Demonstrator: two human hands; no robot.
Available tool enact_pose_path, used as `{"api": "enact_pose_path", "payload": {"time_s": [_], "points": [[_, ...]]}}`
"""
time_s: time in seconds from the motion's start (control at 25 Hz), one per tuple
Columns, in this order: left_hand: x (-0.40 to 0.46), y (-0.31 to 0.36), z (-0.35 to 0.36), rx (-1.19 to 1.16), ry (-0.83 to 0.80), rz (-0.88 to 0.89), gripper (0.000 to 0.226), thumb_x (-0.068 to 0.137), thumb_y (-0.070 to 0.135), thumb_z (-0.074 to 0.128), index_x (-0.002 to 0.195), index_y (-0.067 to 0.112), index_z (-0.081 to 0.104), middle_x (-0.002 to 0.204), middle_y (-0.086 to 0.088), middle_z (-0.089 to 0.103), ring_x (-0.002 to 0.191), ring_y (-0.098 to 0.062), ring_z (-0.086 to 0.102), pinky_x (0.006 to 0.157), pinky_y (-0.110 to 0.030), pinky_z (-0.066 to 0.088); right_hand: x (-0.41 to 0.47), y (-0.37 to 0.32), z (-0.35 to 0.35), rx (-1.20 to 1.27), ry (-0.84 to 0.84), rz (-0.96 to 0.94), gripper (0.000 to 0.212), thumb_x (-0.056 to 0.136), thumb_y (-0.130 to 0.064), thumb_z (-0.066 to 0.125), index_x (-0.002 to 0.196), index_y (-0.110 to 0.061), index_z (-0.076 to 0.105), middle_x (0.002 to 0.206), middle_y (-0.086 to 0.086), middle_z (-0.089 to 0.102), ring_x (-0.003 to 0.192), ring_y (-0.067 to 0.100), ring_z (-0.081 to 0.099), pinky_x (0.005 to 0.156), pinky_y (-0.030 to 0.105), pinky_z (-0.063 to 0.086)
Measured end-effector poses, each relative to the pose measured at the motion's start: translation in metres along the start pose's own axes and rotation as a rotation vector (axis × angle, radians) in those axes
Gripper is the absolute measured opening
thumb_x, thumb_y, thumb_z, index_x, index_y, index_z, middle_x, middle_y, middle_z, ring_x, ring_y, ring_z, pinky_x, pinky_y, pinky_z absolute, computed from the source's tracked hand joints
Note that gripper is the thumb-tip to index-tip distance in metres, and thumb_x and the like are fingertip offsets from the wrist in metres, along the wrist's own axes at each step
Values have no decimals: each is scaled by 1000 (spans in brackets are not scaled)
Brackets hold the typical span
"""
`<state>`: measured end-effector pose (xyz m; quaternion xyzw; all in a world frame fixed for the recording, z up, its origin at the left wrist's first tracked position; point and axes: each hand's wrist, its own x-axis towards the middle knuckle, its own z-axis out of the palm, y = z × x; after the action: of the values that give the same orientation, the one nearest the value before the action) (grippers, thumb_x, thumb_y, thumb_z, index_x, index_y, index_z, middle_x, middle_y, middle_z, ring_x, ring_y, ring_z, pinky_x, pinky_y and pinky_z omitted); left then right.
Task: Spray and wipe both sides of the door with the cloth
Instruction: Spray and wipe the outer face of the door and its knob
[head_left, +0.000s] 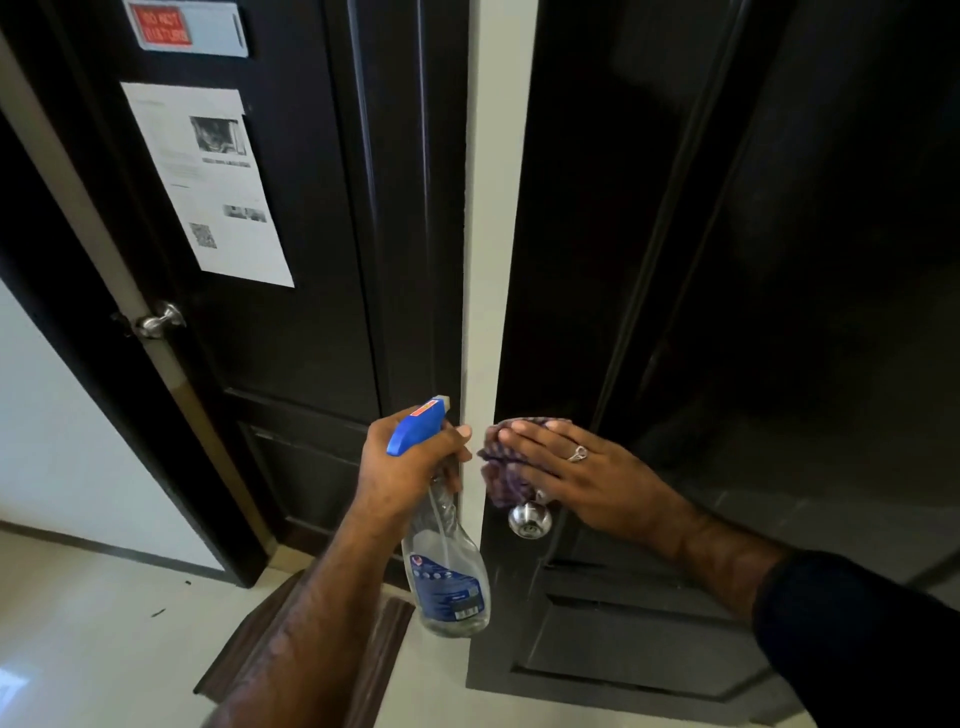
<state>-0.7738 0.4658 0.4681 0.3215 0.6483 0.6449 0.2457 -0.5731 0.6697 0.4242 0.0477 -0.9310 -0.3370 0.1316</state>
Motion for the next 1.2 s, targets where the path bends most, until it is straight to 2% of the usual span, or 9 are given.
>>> {"api": "enact_pose_path", "payload": {"time_s": [0.16,0.32,0.44,0.56,0.72,0.8,0.88,1.08,1.2], "points": [[-5,2,1,-52,-10,-10,21,92,14,78,87,-4,69,78,-18,74,57,-30,66,56,-31,59,-4,38,-31,-17,144,100,65,97,-17,61,161,-17,46,178,15,18,166,33,14,134,50,18],[-7,2,11,-69,-57,-3,15,92,14,77,92,0,72,79,-20,73,59,-32,66,56,-38,60,54,-3,-26,44,195,270,70,97,-19,63,164,-19,42,179,14,13,167,33,8,135,52,13],[-8,2,18,-28,-63,-6,16,94,17,76,93,1,71,77,-18,73,61,-30,69,59,-37,62,39,-29,3,-12,41,110,73,102,-28,68,166,-17,36,179,15,13,167,35,5,135,52,7],[-6,4,23,-23,-94,1,23,92,15,77,87,-5,67,76,-19,73,57,-35,66,57,-37,58,-12,5,-3,5,96,78,64,100,-22,74,160,-21,50,177,12,24,166,31,16,133,50,23],[-8,6,28,-46,-120,4,26,91,14,78,83,-8,66,79,-25,72,54,-37,64,54,-36,56,-38,71,-49,-75,304,291,58,104,-9,63,159,-22,52,174,13,32,162,32,28,129,52,31],[-9,7,33,-44,-134,-2,27,92,13,77,83,-9,64,79,-25,72,54,-37,63,53,-36,57,-12,73,-55,-58,438,512,54,104,-9,62,157,-19,56,171,18,36,160,36,32,127,57,32],[-10,8,41,-36,-157,-10,26,92,11,77,83,-9,64,79,-26,72,53,-35,63,53,-36,56,5,52,-41,3,504,622,52,105,-9,61,156,-17,56,169,20,37,159,39,34,127,60,31],[-14,4,54,-25,-211,-14,21,92,10,76,81,-4,66,80,-26,72,54,-35,63,54,-35,56,-79,3,17,-79,78,221,66,99,-9,63,161,-24,47,177,10,24,164,31,21,134,56,12],[-16,1,59,8,-220,-7,23,91,16,78,81,-2,68,80,-24,73,57,-35,65,60,-32,58,-111,23,0,-125,139,343,54,107,-7,52,157,-25,54,175,10,29,162,32,28,130,62,21]]}}
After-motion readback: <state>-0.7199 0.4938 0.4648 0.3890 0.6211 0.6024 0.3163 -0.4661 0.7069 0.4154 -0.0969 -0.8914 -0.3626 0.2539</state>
